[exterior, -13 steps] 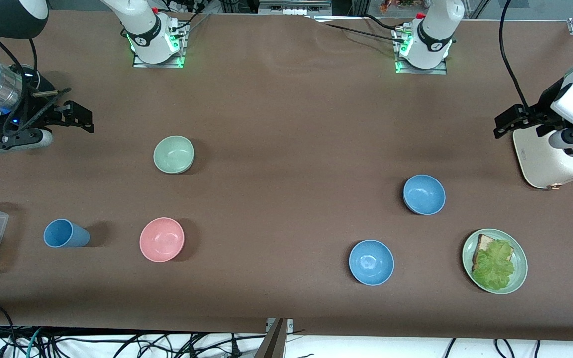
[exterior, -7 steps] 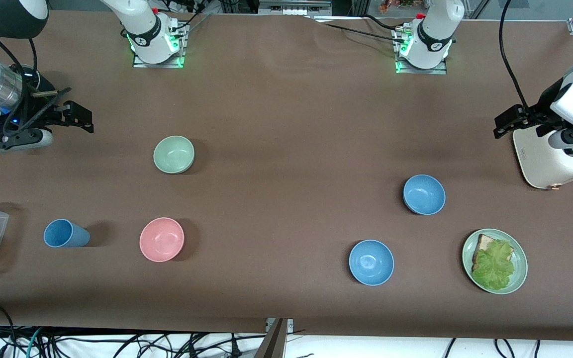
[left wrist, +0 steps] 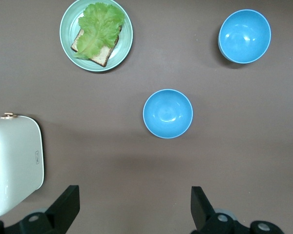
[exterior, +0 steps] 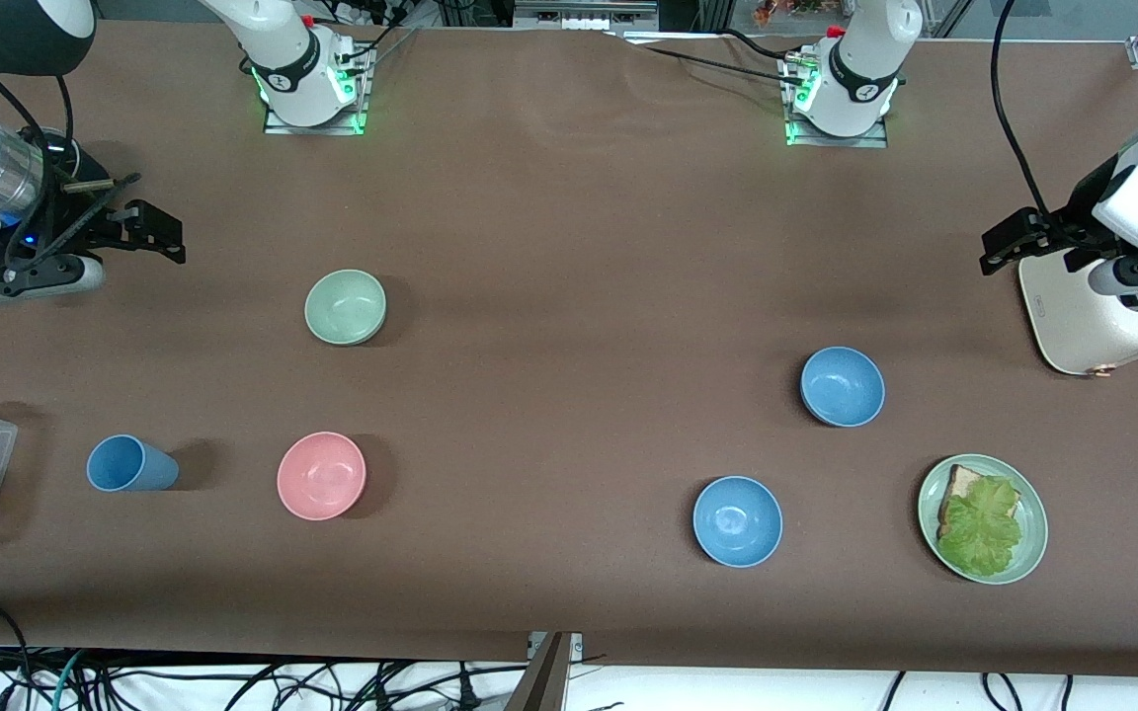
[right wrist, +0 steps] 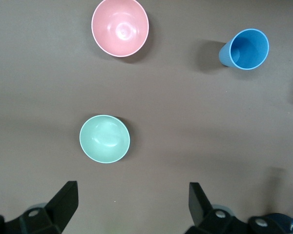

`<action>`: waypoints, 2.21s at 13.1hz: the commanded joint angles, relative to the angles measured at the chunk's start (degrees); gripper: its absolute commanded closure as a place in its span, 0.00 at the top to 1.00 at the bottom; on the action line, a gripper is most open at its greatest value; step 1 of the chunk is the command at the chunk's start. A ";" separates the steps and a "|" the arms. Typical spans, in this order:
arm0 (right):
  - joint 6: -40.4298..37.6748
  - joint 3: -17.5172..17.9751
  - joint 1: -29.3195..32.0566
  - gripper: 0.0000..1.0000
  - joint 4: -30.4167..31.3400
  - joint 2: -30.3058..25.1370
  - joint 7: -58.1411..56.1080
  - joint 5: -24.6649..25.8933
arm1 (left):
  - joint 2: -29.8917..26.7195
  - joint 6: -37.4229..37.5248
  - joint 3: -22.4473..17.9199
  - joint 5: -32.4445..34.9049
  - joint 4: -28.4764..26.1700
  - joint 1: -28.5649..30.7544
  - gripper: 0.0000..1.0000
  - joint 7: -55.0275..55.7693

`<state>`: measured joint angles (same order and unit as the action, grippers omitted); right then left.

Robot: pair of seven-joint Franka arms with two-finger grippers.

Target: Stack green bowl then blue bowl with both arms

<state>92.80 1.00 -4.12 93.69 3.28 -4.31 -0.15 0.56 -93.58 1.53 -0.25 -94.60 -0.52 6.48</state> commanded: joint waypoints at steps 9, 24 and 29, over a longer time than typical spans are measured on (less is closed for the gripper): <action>-1.22 1.11 0.69 1.00 0.35 -0.12 -0.52 0.50 | 0.76 0.59 0.75 0.69 1.17 -0.19 1.00 -0.41; 2.11 1.11 0.60 1.00 3.86 0.06 -0.09 0.24 | 0.67 0.68 0.31 0.69 1.17 0.16 1.00 -0.94; 8.78 1.28 0.07 1.00 11.06 -0.03 0.00 -0.02 | 0.67 0.68 0.58 0.69 1.17 0.16 1.00 -0.94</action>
<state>98.24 1.84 -4.18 100.96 3.86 -4.31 -0.15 0.93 -93.58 1.91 -0.25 -94.56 -0.54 6.48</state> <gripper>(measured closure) 0.000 0.000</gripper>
